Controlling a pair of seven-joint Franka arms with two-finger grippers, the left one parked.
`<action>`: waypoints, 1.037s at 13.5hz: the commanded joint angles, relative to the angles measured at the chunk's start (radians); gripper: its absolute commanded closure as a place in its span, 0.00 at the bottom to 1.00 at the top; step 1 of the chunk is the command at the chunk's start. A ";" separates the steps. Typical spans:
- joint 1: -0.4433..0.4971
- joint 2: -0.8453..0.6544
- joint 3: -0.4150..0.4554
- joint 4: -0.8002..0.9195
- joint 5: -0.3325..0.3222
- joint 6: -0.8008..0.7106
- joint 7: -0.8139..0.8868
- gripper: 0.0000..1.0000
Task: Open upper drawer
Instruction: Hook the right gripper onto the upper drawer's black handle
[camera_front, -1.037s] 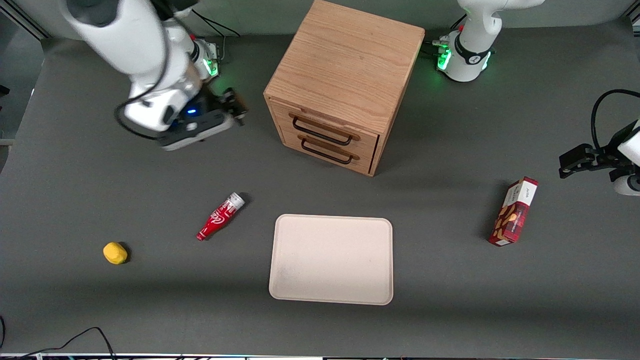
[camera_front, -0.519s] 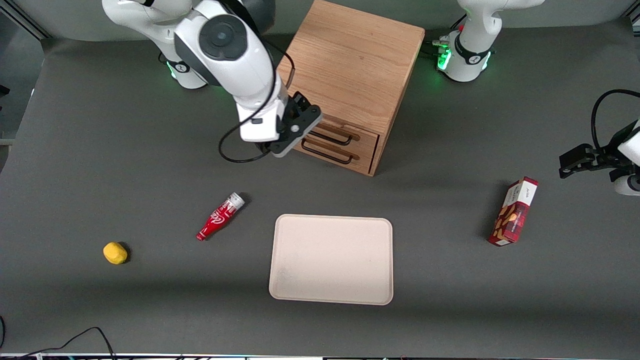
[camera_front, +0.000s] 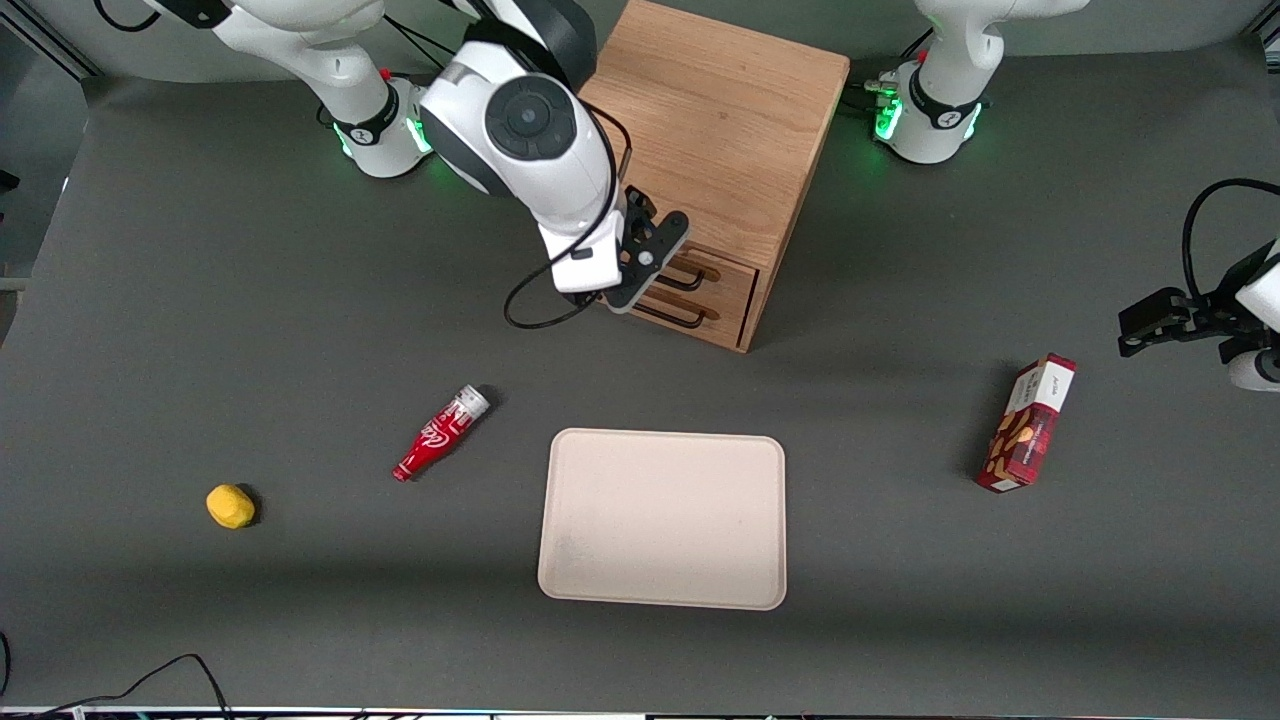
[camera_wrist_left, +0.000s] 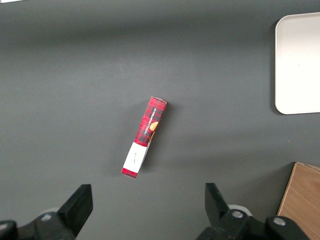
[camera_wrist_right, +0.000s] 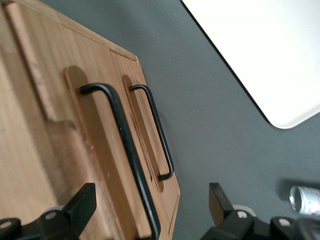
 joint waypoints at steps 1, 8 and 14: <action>0.005 0.038 0.003 -0.012 -0.028 0.069 -0.024 0.00; 0.017 0.081 -0.009 -0.022 -0.115 0.112 -0.047 0.00; 0.017 0.086 -0.087 -0.011 -0.112 0.141 -0.136 0.00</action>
